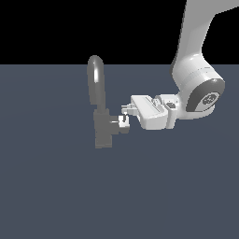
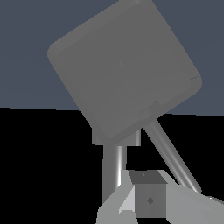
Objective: Turn on the faucet by rotating a designated handle.
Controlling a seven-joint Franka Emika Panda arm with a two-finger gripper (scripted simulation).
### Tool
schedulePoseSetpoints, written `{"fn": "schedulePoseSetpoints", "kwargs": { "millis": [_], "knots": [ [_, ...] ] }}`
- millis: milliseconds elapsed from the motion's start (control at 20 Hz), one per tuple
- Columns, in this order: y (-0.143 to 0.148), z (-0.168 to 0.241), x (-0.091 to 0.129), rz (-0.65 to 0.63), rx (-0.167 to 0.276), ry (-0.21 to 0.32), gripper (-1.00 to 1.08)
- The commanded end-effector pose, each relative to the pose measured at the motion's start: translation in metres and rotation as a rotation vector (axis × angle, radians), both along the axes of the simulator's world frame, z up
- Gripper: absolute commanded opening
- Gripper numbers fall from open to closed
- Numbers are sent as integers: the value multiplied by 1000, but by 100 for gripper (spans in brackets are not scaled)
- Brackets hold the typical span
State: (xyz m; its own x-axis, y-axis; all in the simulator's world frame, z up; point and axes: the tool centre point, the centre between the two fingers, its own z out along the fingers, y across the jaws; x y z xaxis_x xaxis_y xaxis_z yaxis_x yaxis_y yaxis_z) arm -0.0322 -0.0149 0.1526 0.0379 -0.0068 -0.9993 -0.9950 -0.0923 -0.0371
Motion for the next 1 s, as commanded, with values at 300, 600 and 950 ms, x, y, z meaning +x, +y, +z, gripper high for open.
{"fn": "schedulePoseSetpoints", "kwargs": {
  "millis": [300, 600, 950],
  "knots": [
    [-5, -26, -41, 6, 7, 34, -100],
    [-4, -43, -38, 5, 5, 15, -100],
    [-6, -80, -52, 6, 7, 34, -100]
  ]
}}
